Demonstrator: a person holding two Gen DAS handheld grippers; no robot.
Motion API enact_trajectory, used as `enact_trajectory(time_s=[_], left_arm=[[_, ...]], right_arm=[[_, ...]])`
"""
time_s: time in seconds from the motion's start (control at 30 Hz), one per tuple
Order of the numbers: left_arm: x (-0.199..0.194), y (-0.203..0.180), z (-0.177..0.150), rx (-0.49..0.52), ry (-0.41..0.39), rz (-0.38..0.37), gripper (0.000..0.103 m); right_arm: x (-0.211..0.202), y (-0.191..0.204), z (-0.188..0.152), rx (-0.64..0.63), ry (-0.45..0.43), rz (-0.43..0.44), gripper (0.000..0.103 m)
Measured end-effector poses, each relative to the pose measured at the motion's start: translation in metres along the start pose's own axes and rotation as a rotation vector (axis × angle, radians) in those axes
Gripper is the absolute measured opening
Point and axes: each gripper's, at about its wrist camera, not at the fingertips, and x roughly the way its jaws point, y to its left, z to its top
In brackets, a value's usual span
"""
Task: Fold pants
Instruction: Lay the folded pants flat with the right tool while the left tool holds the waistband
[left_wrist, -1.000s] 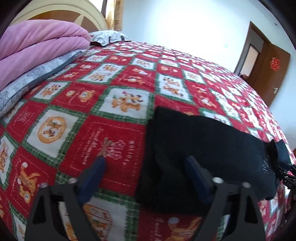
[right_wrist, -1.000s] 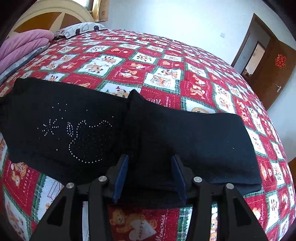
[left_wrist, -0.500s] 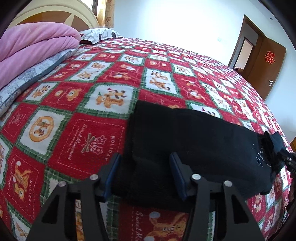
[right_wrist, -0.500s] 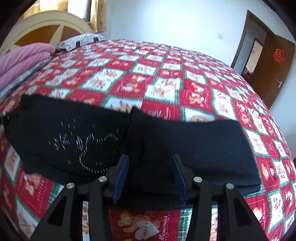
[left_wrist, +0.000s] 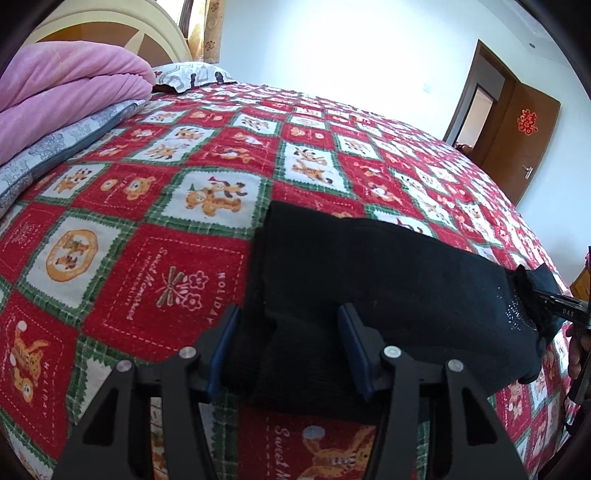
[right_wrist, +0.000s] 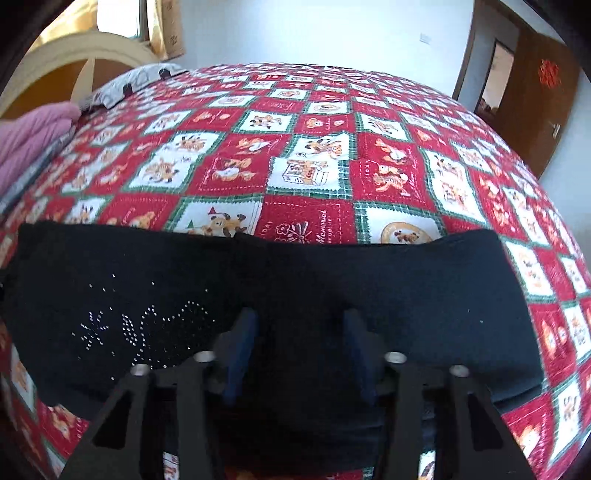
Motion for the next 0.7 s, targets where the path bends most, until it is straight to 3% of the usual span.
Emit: enact_trajectory(time_s=[0.07,0.2,0.4,0.5,0.53,0.6,0.63,0.7], left_arm=[[0.001,0.001,0.000,-0.002,-0.006,-0.008,0.056],[0.001,0.001,0.000,-0.005,-0.008,-0.016,0.056],[0.001,0.001,0.000,-0.008,-0.012,-0.021,0.056],[0.001,0.001,-0.001,-0.011,-0.012,-0.024,0.056],[0.001,0.002,-0.001,-0.011,-0.013,-0.024,0.056],[0.001,0.001,-0.001,-0.011,-0.016,-0.025,0.056],[0.001,0.001,-0.001,-0.012,-0.018,-0.026,0.056],[0.000,0.001,-0.002,-0.014,-0.020,-0.030,0.056]], right_arm=[[-0.003,0.000,0.000,0.005,-0.006,-0.003,0.012],[-0.003,-0.003,0.001,0.018,-0.005,-0.012,0.002],[-0.017,0.019,0.005,-0.046,-0.037,0.011,0.000],[-0.020,0.028,0.009,-0.079,-0.048,-0.024,0.001],[-0.017,0.029,0.011,-0.081,-0.048,-0.047,0.003],[-0.012,0.026,0.014,-0.064,-0.038,-0.061,0.037],[-0.009,0.023,0.015,-0.043,-0.022,-0.040,0.065],[-0.009,0.023,0.015,-0.022,-0.010,0.012,0.068]])
